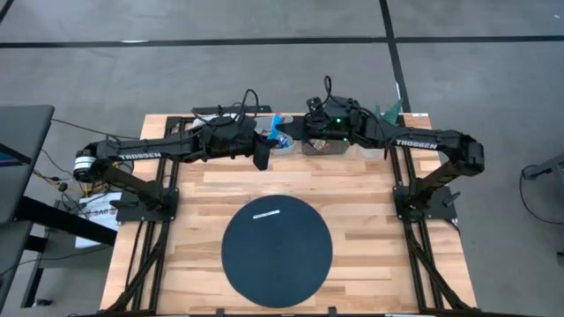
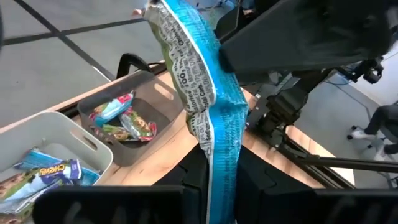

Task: Pick and place Granola Bars by type
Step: Put the red granola bar into the black bin, then return to Home Position

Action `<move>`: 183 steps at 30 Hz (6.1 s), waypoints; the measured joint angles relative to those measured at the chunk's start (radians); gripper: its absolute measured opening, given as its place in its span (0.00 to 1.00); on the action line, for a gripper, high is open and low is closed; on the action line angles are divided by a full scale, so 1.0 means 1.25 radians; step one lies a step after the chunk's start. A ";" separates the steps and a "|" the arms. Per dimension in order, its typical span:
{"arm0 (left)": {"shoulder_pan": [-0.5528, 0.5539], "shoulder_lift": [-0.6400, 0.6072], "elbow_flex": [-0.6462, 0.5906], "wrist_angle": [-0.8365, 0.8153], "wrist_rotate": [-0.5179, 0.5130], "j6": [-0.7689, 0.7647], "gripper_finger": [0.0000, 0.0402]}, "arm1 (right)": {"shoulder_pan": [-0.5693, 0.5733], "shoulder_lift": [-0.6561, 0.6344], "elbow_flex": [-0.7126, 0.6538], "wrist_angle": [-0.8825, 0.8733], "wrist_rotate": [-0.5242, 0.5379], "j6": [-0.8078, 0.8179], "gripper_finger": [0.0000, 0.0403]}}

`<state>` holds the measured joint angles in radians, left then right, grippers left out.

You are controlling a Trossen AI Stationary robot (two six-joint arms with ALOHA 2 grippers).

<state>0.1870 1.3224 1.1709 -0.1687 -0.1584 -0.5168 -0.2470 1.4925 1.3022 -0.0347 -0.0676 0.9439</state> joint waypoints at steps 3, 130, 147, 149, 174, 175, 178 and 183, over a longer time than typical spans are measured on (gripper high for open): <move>0.000 -0.006 0.000 0.006 -0.002 0.009 0.09 | -0.002 0.000 0.000 0.005 -0.005 -0.007 0.26; -0.055 -0.168 0.000 -0.137 -0.075 -0.048 0.43 | 0.462 -1.043 -0.913 0.328 0.139 -0.639 0.34; -0.057 -0.168 0.000 -0.143 -0.067 -0.074 0.43 | 0.489 -1.043 -1.035 0.371 0.143 -0.662 0.33; -0.056 -0.168 0.000 -0.150 -0.037 -0.075 0.43 | 0.482 -1.043 -1.035 0.335 0.143 -0.636 0.33; -0.111 -0.168 0.000 -0.086 0.244 0.070 0.43 | 0.481 -1.030 -1.031 0.022 0.035 -0.823 0.33; -0.123 -0.169 0.000 -0.057 0.251 0.101 0.43 | 0.480 -1.031 -1.030 0.021 0.035 -0.833 0.33; -0.167 -0.193 -0.002 -0.028 0.243 0.186 0.43 | 0.479 -1.030 -1.029 0.019 0.035 -0.840 0.33; -0.254 -0.269 -0.167 0.151 0.231 0.259 0.43 | 0.479 -1.030 -1.029 0.018 0.035 -0.840 0.33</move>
<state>-0.1303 0.9859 0.9621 0.0197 0.1298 -0.1936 0.3515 0.2047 0.0158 -0.0120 -0.0238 -0.1055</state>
